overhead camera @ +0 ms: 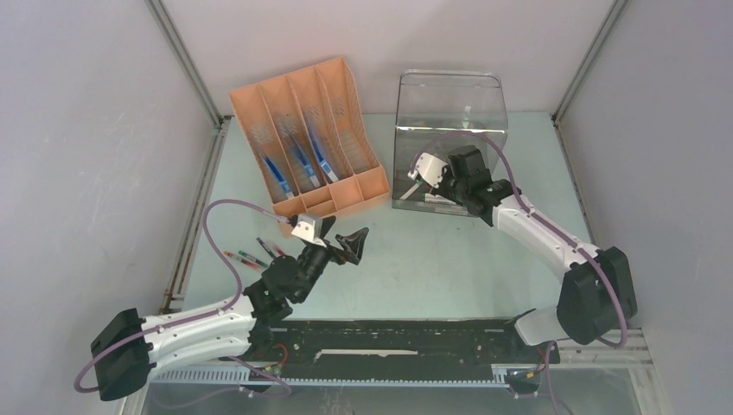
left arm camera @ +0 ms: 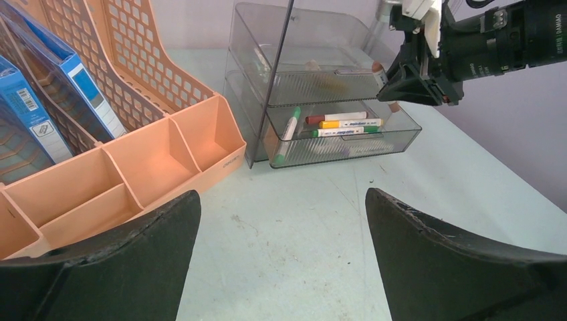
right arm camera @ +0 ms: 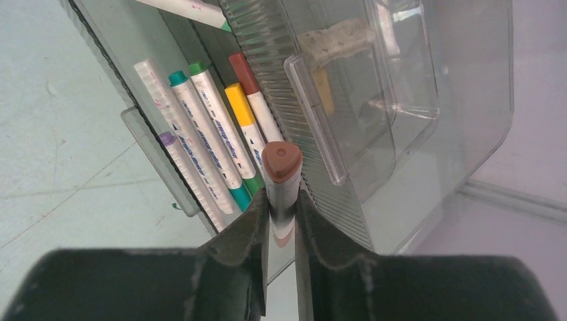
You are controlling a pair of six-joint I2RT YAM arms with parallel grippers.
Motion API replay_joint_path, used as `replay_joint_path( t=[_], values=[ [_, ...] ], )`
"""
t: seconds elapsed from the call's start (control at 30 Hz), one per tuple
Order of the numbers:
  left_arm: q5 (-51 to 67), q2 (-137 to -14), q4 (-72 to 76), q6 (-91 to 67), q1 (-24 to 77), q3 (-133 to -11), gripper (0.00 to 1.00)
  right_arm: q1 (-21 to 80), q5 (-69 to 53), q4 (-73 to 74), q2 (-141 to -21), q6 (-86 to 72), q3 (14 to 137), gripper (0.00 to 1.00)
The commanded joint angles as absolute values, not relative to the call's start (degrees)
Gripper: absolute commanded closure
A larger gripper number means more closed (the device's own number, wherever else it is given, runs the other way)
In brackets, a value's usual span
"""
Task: Organize the desk
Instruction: Place the stationery in the drawer, then close the drawer in the storage box.
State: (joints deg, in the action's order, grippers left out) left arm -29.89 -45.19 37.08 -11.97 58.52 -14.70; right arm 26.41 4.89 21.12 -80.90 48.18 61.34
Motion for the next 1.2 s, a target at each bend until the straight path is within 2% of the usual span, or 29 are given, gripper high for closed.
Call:
replay_joint_path(
  t=[0.0, 0.07, 0.33, 0.67, 0.93, 1.17],
  values=[
    [-31.3, -44.6, 38.5, -11.8, 58.0, -14.5, 0.0, 27.1, 7.1, 18.3, -82.0, 48.2, 63.5, 0.73],
    [-31.3, -44.7, 38.5, -11.9, 57.9, -14.5, 0.0, 27.2, 7.2, 18.4, -82.4, 47.4, 63.5, 0.65],
    [-30.7, -45.1, 38.5, -13.5, 57.5, -14.2, 0.0, 27.8, 3.1, 21.5, -79.8, 43.0, 63.5, 0.5],
    [-28.7, -46.8, 40.6, -16.7, 56.7, -13.9, 0.0, 27.7, -20.5, 34.1, -71.1, 34.2, 63.9, 0.48],
    [-28.1, -48.9, 41.2, -18.4, 56.5, -14.9, 0.0, 23.7, -42.1, 38.6, -68.2, 34.7, 63.8, 0.48],
    [-27.2, -51.2, 41.8, -19.5, 56.3, -15.8, 0.0, 23.2, -47.8, 43.1, -70.4, 42.3, 63.7, 0.46]
  ],
)
